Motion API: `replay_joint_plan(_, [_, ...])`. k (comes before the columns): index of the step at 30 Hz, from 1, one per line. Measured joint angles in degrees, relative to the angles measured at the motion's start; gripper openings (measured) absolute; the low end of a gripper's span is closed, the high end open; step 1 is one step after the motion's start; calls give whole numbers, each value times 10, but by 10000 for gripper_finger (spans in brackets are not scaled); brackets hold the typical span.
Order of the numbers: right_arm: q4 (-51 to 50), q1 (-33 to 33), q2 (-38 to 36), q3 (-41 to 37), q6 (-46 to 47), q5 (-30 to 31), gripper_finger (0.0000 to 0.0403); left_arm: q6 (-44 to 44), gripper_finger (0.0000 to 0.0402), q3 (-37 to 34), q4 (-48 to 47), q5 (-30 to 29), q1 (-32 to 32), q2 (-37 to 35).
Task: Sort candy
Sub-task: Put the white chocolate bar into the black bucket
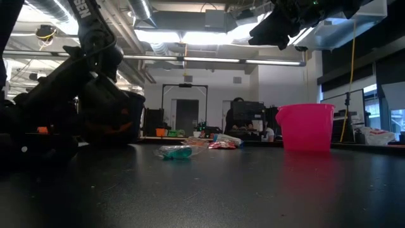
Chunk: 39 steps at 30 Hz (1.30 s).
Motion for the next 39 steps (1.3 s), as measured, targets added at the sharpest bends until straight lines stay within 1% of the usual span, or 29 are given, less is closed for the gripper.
replay_joint_plan(6, [2, 0, 0, 0, 0, 0, 186, 3, 152, 57, 3, -2, -30, 0])
replay_joint_plan(16, [4, 0, 0, 0, 0, 2, 186, 60, 152, 201, 31, -7, -75, 0])
replay_joint_plan(21, [4, 0, 0, 0, 0, 2, 186, 54, 152, 248, 31, -3, -89, -1])
replay_joint_plan(24, [4, 0, 0, 0, 0, 2, 186, 46, 152, 247, 39, 5, -93, -12])
replay_joint_plan(29, [3, 0, 0, 0, 1, 1, 186, 58, 152, 204, 74, 23, -88, -40])
replay_joint_plan(35, [4, 0, 0, 0, 2, 1, 186, 57, 171, 131, 121, 29, -54, -64])
replay_joint_plan(39, [4, 0, 0, 0, 3, 1, 186, 56, 185, 103, 147, 30, -32, -68])
